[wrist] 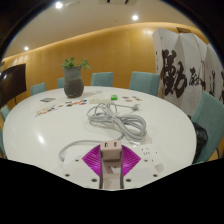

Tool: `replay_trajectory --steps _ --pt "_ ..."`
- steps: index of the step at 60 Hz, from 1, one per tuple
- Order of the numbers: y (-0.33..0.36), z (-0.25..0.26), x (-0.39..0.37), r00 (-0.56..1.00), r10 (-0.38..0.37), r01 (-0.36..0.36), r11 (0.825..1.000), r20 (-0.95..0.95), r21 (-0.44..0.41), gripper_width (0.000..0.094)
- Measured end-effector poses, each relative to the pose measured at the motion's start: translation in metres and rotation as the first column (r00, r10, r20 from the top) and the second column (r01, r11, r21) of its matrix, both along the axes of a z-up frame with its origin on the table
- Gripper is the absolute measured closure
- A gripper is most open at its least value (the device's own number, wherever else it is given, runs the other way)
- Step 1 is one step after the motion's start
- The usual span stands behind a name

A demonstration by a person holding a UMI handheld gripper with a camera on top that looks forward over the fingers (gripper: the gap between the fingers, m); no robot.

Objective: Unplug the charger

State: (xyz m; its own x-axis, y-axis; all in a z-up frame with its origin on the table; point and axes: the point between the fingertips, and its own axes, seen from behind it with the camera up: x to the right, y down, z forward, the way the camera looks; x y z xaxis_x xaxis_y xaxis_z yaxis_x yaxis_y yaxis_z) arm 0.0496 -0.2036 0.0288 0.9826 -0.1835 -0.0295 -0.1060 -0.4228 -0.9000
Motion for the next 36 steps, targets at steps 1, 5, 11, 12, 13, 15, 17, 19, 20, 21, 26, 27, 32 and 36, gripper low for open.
replay_trajectory --steps 1,5,11,12,13,15,17,19,20,21,26,27,32,36 --pt "0.0 0.001 0.001 1.0 -0.002 0.002 1.0 0.001 0.002 0.0713" --pt "0.001 0.003 0.001 1.0 -0.005 0.005 1.0 0.028 0.01 0.0729" --pt "0.005 0.045 0.004 0.997 -0.016 0.007 0.991 0.073 0.133 0.0729" --pt "0.004 0.071 0.007 0.995 -0.034 0.016 0.981 0.092 0.193 0.073" --pt "0.003 0.098 0.012 0.992 -0.056 0.025 0.967 0.113 0.253 0.073" --pt "-0.002 0.143 0.015 0.988 -0.081 0.03 0.94 0.135 0.341 0.0731" --pt "-0.006 0.176 0.013 0.99 -0.071 0.019 0.926 0.125 0.376 0.0731" --pt "-0.01 0.219 0.01 0.996 -0.042 0.004 0.911 0.083 0.413 0.0733" --pt "-0.015 0.227 0.012 0.997 -0.026 -0.007 0.902 0.07 0.432 0.0732" --pt "-0.017 0.234 0.014 0.998 -0.018 -0.014 0.898 0.068 0.439 0.0732" --pt "-0.03 0.256 0.045 0.994 -0.048 0.0 0.887 0.094 0.461 0.0731" --pt "-0.031 0.255 0.054 0.992 -0.064 0.009 0.89 0.105 0.455 0.073" --pt "-0.027 0.231 0.102 0.985 -0.128 0.075 0.923 0.119 0.376 0.073" --pt "-0.022 0.18 0.135 0.984 -0.148 0.117 0.958 0.102 0.262 0.0726"
